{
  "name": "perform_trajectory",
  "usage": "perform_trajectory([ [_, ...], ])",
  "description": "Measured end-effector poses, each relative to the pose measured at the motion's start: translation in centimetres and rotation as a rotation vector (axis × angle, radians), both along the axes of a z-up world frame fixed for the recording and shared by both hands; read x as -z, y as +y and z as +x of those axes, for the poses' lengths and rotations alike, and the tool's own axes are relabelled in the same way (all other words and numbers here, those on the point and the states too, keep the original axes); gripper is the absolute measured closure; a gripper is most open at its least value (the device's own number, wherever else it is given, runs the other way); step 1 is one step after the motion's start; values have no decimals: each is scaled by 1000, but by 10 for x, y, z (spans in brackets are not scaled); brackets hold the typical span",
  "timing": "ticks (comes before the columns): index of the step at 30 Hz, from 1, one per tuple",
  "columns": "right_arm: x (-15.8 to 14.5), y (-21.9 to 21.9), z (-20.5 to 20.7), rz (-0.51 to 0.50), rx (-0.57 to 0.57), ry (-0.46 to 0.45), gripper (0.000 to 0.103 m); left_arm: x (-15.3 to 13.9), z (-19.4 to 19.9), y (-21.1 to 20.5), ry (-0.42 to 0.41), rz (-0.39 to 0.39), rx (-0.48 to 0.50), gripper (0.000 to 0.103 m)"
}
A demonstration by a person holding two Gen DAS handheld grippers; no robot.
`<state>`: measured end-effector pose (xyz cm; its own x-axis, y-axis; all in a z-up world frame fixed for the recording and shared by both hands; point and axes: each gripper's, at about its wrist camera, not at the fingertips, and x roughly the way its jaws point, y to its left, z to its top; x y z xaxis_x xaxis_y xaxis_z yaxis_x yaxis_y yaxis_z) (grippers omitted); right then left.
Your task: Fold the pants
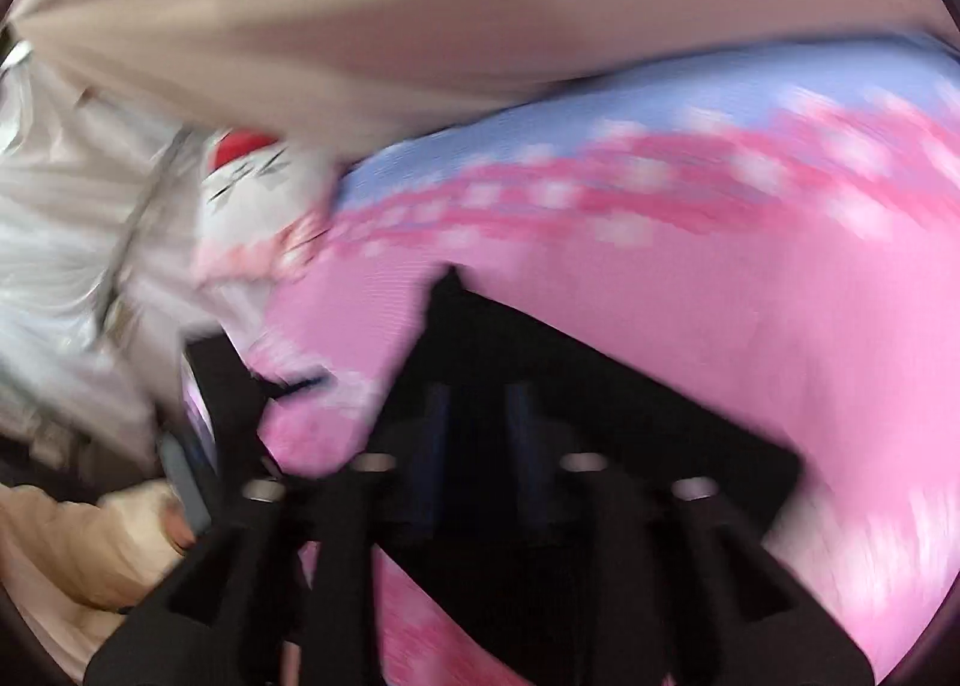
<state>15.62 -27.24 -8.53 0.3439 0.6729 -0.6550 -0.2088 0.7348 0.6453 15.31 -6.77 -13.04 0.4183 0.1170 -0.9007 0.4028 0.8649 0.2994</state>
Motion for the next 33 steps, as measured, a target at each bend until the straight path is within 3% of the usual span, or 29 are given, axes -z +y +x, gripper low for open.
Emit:
perform_trajectory([
  [1, 5, 23, 32, 6, -54, 20, 49, 2, -3, 8, 15, -20, -17, 5],
  [4, 36, 76, 92, -3, -200, 123, 48, 9, -5, 14, 44, -50, -38, 5],
  [6, 61, 108, 113, -71, -270, 206, 48, 20, -5, 11, 77, -66, -30, 5],
  [7, 81, 133, 121, -152, -336, 255, 48, 25, -5, 11, 85, -66, -33, 5],
  [8, 85, 142, 117, -190, -382, 252, 67, 29, -5, 11, 91, -78, -33, 5],
  [9, 84, 161, 113, -236, -460, 210, 73, 30, -5, 12, 92, -83, -34, 5],
  [11, 64, 177, 114, -281, -461, 107, 78, 32, -3, 13, 98, -93, -36, 5],
  [12, 60, 176, 119, -271, -432, 72, 79, 34, -2, 13, 103, -98, -32, 5],
  [13, 62, 175, 130, -296, -387, 38, 87, 36, -1, 14, 106, -104, -27, 5],
  [14, 75, 173, 138, -360, -358, 39, 87, 37, 0, 15, 106, -109, -23, 5],
  [15, 94, 172, 146, -431, -340, 70, 87, 37, 1, 14, 105, -113, -18, 5],
  [16, 110, 170, 150, -411, -327, 113, 87, 38, 2, 13, 102, -113, -14, 5],
  [17, 105, 168, 151, -382, -296, 105, 87, 38, 4, 11, 108, -102, -2, 5],
  [21, 38, 110, 109, -260, -17, -60, 81, 28, 11, 8, 102, -90, 47, 5],
  [24, 19, 63, 39, -339, 155, -103, 81, 9, 23, 7, 35, -105, 59, 5],
  [26, 29, 45, -13, -397, 229, -52, 81, 10, 36, 3, 21, -95, 60, 5],
  [28, 51, 41, -48, -392, 248, 39, 81, 19, 50, -2, 47, -95, 40, 5],
  [30, 90, 36, -76, -531, 281, 123, 86, 26, 60, -5, 82, -119, 11, 5],
  [32, 100, 15, -91, -421, 375, 105, 103, 31, 63, -12, 102, -118, -3, 5],
  [33, 100, 4, -93, -376, 438, 145, 103, 32, 63, -15, 105, -110, -3, 5],
])
